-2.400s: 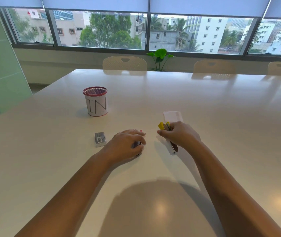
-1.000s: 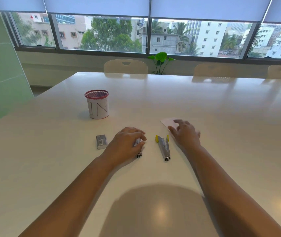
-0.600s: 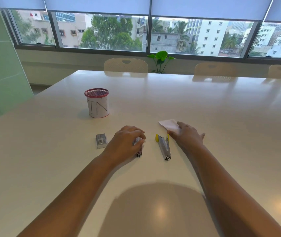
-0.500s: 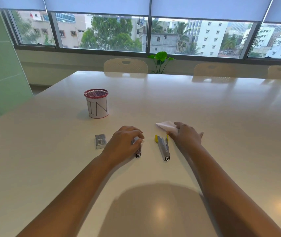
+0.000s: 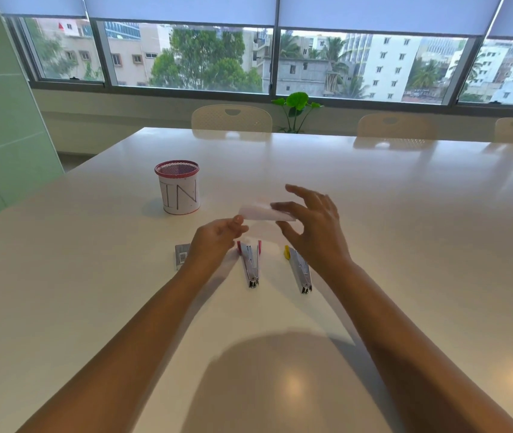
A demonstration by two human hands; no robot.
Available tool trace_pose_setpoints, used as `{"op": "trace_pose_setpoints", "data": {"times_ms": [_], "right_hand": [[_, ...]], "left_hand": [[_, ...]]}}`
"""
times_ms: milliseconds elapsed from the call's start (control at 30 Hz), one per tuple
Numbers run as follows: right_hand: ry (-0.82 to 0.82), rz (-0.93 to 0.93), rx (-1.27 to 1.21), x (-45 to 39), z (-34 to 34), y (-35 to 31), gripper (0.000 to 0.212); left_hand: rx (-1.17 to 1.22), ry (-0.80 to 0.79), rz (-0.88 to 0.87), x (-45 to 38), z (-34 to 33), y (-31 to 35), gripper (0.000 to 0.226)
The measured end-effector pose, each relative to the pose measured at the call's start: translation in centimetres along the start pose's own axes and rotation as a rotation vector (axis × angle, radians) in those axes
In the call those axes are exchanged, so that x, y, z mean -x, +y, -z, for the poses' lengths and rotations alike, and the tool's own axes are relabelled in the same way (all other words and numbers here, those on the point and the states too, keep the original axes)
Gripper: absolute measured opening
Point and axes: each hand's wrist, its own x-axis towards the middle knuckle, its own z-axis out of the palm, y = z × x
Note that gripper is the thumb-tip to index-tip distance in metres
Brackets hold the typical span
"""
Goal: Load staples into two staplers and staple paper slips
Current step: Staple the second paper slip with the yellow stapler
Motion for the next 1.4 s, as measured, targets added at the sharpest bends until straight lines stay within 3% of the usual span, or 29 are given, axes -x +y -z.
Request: {"op": "trace_pose_setpoints", "data": {"times_ms": [67,167,233,333,433,567,667,867,1000,1100,1233,1400], "right_hand": [[-0.012,0.041,-0.083,0.1,-0.1,-0.3,0.026],[-0.037,-0.003,-0.256,0.4,-0.2,-0.6,0.025],[-0.067,-0.026,-0.346,0.5,-0.1,-0.9,0.026],[-0.138,0.057,-0.326,0.5,0.0,-1.1,0.031],[-0.251,0.113,-0.291,0.7,0.2,-1.5,0.040],[-0.206,-0.097,-0.609,0.3,0.3,-2.6,0.053],[-0.170,-0.221,-0.637,0.0,0.4,-2.4,0.045],[-0.160,-0.319,-0.736,-0.2,0.4,-2.2,0.045],[-0.224,-0.368,-0.603,-0.4,1.2,-2.4,0.049],[-0.292,-0.424,-0.669,-0.4,1.5,-2.5,0.030],[-0.114,-0.554,-0.854,-0.6,1.7,-2.3,0.006],[-0.066,-0.696,-1.034,-0.7,2.1,-1.9,0.019]], "left_hand": [[0.119,0.034,0.068,0.0,-0.1,0.1,0.030],[0.023,0.126,0.032,-0.3,0.3,-0.1,0.034],[0.080,0.115,0.043,-0.2,0.5,0.0,0.035],[0.135,0.020,0.034,0.2,0.4,0.4,0.035],[0.213,0.034,0.022,0.2,0.6,0.6,0.028],[0.147,0.070,-0.048,0.1,1.2,0.8,0.015],[-0.025,0.025,-0.120,0.3,1.1,0.8,0.021],[-0.136,0.045,-0.176,0.3,1.0,1.3,0.037],[-0.133,-0.026,-0.174,0.7,0.7,1.7,0.041],[-0.149,-0.020,-0.174,0.8,0.7,1.8,0.046],[0.029,-0.058,-0.099,0.7,0.7,1.6,0.047],[0.060,-0.123,-0.009,0.9,0.1,0.7,0.027]]}}
